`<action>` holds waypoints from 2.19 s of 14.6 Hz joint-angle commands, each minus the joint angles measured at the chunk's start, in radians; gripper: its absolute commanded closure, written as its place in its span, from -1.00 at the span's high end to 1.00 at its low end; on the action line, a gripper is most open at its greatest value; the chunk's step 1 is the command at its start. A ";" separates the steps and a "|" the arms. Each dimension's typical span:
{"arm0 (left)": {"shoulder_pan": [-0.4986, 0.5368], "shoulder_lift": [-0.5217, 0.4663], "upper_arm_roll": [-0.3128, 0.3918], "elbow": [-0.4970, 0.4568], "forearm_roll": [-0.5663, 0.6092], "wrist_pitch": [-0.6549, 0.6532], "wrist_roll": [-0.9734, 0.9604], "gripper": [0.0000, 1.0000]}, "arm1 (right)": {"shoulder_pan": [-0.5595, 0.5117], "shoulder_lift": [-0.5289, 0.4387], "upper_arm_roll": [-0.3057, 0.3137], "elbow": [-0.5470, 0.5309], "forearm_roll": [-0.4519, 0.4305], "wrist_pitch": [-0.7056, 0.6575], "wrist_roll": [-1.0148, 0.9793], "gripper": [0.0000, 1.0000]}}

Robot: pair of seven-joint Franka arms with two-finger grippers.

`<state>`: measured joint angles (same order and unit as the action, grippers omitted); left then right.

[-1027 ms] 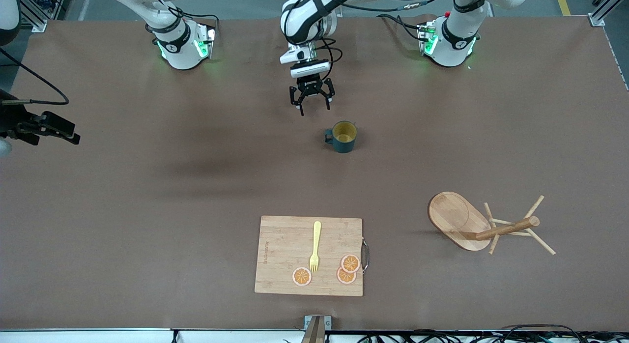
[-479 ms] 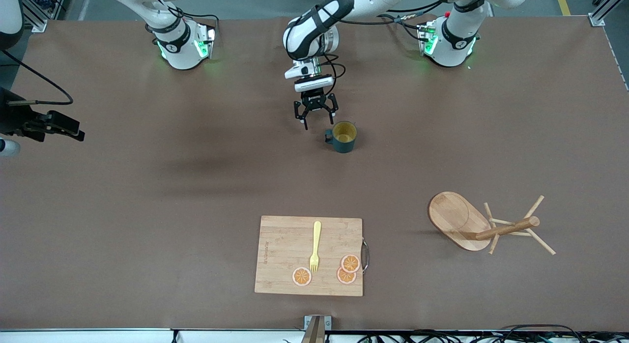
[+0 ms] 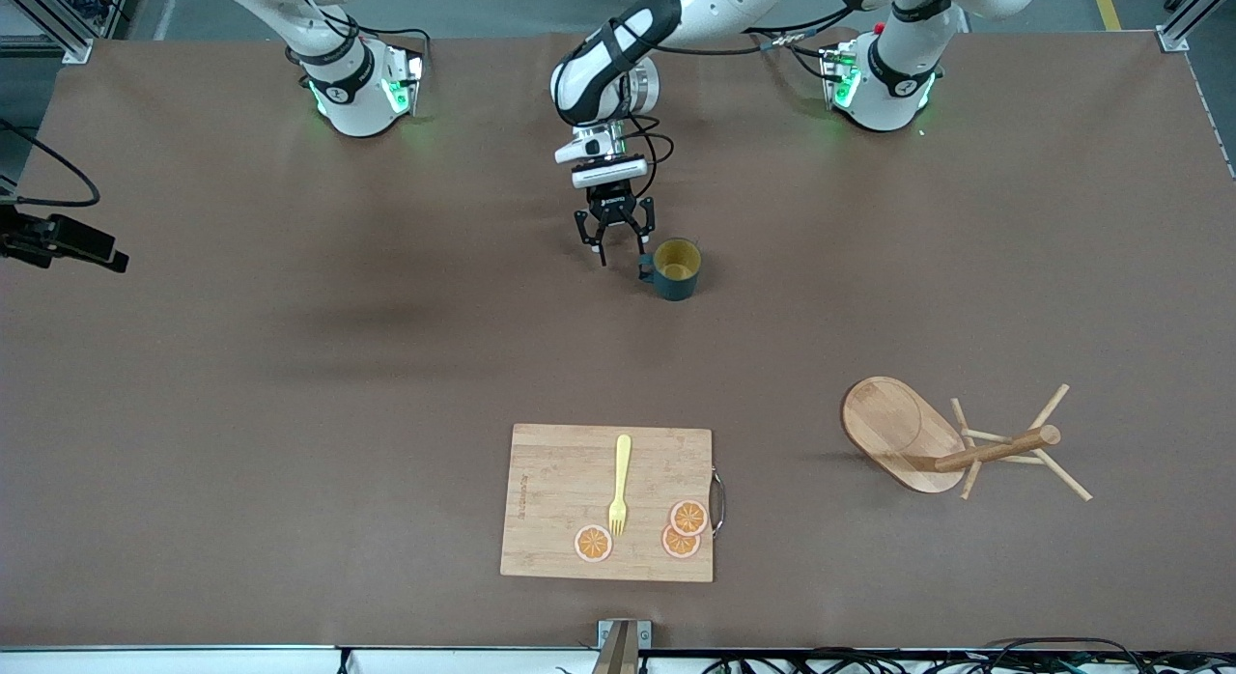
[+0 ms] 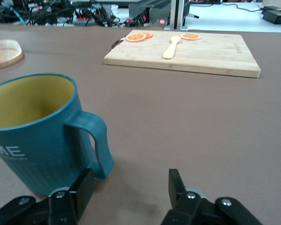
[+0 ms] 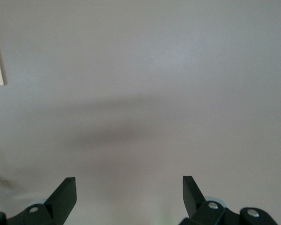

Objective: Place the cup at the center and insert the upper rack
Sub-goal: 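Lower the left gripper and grasp the mug by its handle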

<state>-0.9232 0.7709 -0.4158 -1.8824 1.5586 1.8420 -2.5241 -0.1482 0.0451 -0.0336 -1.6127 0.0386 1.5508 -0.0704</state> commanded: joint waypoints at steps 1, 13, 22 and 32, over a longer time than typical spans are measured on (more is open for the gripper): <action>-0.039 0.021 0.035 0.020 0.023 -0.014 0.024 0.46 | -0.060 -0.039 0.011 -0.004 -0.014 -0.089 -0.011 1.00; -0.078 0.047 0.101 0.060 0.080 -0.035 0.028 0.38 | 0.165 0.007 0.014 0.089 0.024 -0.024 0.055 1.00; -0.071 0.064 0.109 0.060 0.081 -0.030 0.028 -0.07 | 0.078 0.007 0.009 0.100 0.033 -0.040 0.054 1.00; -0.042 0.039 0.109 0.060 0.071 -0.004 0.027 -0.99 | 0.082 0.015 0.018 0.103 0.026 0.018 0.058 1.00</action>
<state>-0.9777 0.8235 -0.3060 -1.8340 1.6229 1.8230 -2.5125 -0.0634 0.0634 -0.0252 -1.5132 0.0617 1.5622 -0.0148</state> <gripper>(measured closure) 0.947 0.000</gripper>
